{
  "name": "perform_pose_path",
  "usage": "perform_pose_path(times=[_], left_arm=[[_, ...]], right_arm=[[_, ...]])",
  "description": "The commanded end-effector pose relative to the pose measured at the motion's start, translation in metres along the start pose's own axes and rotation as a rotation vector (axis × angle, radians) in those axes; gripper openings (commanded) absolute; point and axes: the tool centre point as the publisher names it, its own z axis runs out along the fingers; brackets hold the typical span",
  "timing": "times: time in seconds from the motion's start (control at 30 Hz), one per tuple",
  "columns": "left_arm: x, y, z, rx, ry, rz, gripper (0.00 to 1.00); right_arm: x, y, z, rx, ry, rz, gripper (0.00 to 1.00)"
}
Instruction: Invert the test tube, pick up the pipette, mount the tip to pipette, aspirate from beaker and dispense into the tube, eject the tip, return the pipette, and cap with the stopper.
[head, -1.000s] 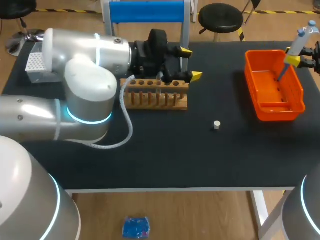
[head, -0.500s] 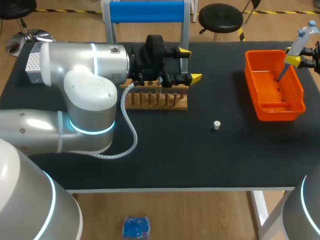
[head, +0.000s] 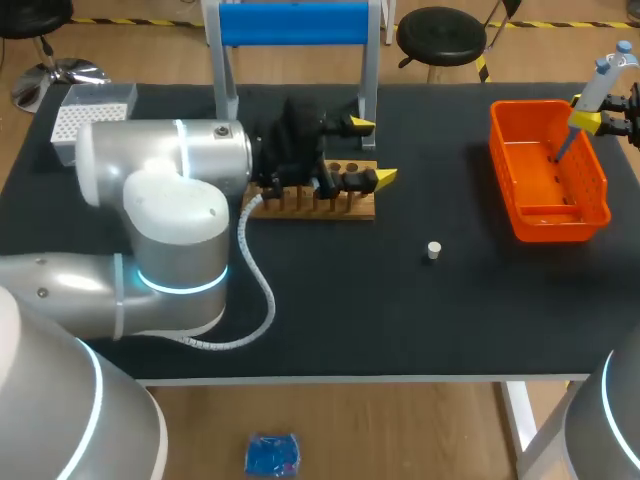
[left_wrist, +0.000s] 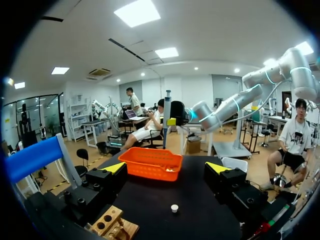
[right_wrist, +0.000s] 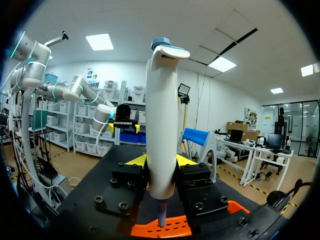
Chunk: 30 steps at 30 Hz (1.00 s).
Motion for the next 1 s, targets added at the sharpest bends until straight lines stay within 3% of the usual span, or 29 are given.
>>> perform_pose_path(times=[0.03, 0.5, 1.0], left_arm=[[-0.007, 0.009, -0.009, 0.064, 0.019, 0.000, 1.00], [-0.007, -0.002, -0.024, 0.074, 0.010, 0.007, 1.00], [-0.004, -0.039, -0.021, 0.050, 0.026, 0.068, 1.00]], right_arm=[[-0.001, 0.000, 0.000, 0.001, 0.002, -0.001, 0.00], [-0.001, 0.000, 0.000, 0.001, 0.002, -0.001, 0.00], [-0.001, 0.000, 0.000, 0.001, 0.002, -0.001, 0.00]])
